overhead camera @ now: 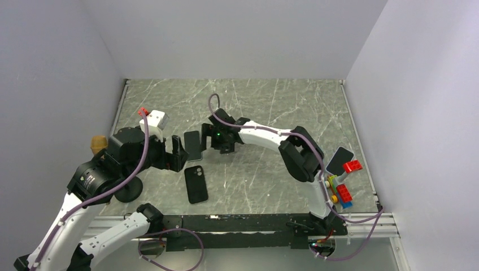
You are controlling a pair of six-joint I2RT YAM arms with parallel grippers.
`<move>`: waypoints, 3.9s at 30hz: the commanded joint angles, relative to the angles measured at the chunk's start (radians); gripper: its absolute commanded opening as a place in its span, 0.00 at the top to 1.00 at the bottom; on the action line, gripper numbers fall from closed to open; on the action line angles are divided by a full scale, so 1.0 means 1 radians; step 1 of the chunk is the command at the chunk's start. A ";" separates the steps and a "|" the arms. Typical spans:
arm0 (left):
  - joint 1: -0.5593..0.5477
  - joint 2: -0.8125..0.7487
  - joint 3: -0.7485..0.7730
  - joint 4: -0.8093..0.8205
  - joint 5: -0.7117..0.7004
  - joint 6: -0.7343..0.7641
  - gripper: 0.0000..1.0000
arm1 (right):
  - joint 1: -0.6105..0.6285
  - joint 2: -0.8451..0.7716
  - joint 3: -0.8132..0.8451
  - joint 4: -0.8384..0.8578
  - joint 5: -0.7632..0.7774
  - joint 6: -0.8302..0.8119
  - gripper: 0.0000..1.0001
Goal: Take the phone out of the phone case
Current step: Place the phone at the center of the board, then pick up the phone at the center of the board.
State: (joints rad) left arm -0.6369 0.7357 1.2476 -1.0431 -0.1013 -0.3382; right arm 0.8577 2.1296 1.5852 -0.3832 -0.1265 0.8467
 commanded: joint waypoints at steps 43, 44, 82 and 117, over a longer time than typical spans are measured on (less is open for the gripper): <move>-0.011 0.058 0.121 0.036 -0.088 0.112 0.01 | -1.327 -0.533 -0.448 -0.355 0.326 -0.331 0.01; -0.011 0.055 0.116 0.040 -0.093 0.118 0.01 | -1.330 -0.538 -0.461 -0.340 0.316 -0.348 0.01; -0.053 0.120 0.168 0.019 -0.125 0.146 0.01 | -1.347 -0.398 -0.545 -0.247 0.222 -0.504 0.72; -0.053 0.147 -0.045 0.367 0.384 -0.431 0.16 | -0.588 -0.821 -0.256 -0.119 -0.086 -0.016 1.00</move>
State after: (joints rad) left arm -0.6849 0.8581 1.2266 -0.8593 0.1730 -0.6437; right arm 0.1627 1.3899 1.3911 -0.5762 -0.0174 0.6056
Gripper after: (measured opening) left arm 0.880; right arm 0.732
